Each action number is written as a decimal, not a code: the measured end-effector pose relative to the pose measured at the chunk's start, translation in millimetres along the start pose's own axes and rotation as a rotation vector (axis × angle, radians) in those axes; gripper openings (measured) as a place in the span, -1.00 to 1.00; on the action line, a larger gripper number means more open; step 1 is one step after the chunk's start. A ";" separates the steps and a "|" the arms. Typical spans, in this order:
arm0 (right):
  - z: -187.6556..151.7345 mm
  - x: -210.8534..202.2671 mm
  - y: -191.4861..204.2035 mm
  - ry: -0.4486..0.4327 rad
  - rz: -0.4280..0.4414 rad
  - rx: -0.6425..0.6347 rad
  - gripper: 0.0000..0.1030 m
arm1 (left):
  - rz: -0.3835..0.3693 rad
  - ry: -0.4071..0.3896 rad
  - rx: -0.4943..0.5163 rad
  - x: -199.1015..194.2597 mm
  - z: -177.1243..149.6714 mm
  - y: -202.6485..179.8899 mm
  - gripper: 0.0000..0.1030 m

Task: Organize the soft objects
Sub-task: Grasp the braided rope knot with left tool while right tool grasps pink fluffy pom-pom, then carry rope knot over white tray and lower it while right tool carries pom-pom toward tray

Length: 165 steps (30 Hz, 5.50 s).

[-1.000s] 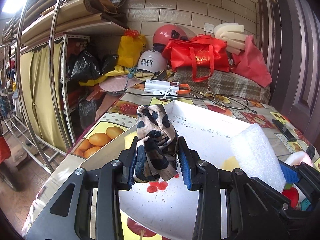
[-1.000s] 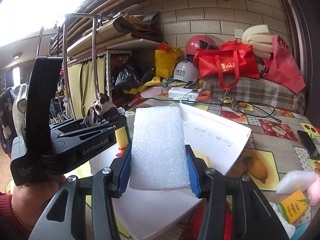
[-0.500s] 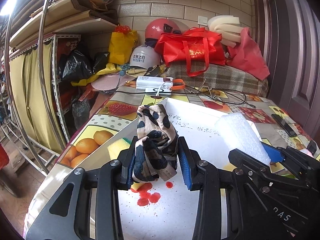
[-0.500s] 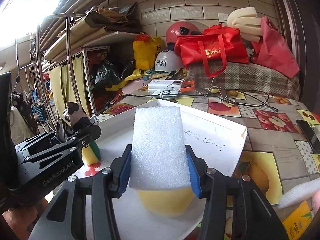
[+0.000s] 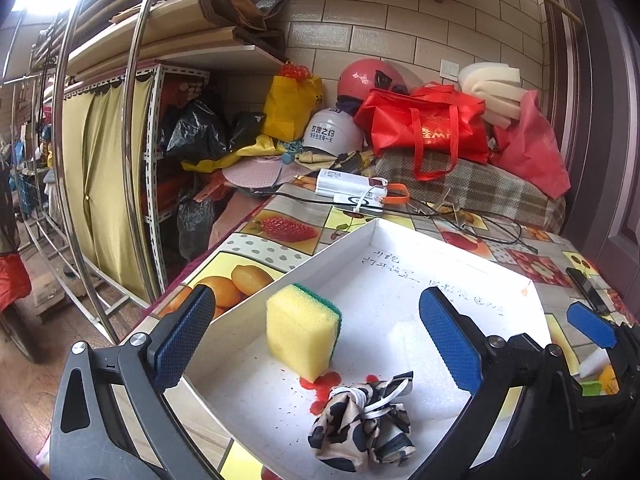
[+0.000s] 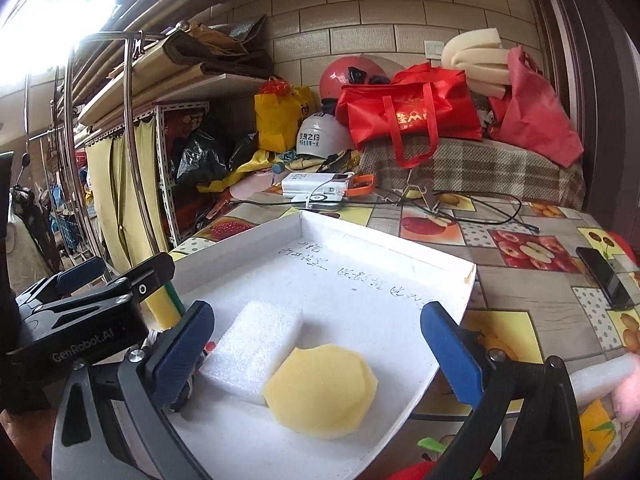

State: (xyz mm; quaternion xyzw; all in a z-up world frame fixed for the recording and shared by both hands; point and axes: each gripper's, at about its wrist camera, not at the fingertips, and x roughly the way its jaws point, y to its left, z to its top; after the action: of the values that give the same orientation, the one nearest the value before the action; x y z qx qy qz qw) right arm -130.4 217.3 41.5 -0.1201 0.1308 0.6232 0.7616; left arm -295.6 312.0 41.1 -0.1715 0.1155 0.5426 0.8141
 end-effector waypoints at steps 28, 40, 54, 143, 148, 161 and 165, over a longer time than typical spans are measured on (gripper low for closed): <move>-40.4 -111.5 -34.9 -0.110 -0.003 -0.095 0.99 | -0.168 -0.065 0.195 -78.4 -39.2 -61.2 1.00; -60.3 -155.9 -217.7 -0.042 -0.322 0.126 1.00 | -0.684 0.100 0.567 -123.4 -77.4 -163.8 0.99; -70.5 -99.0 -241.0 0.303 -0.133 0.050 0.67 | -0.798 0.386 0.839 -117.3 -127.0 -224.6 0.68; -4.1 5.9 -83.8 -0.010 0.162 0.264 0.03 | -0.118 -0.005 0.034 -23.7 -7.9 -6.6 -0.13; -2.1 14.7 -103.4 0.004 0.115 0.301 0.03 | -0.158 0.004 0.075 -11.5 -3.6 -23.0 -0.13; 10.4 24.4 -40.8 -0.014 0.072 0.031 0.09 | -0.114 0.020 0.099 -2.1 -2.2 -33.0 0.09; 10.3 26.6 -41.1 -0.004 0.018 0.030 0.81 | -0.087 -0.004 0.060 -5.9 -1.9 -25.8 0.73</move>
State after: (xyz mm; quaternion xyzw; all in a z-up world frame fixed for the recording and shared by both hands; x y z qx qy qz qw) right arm -84.6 237.3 42.6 -0.1062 0.1398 0.6281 0.7581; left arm -274.1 297.2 45.6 -0.1509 0.1223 0.5033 0.8420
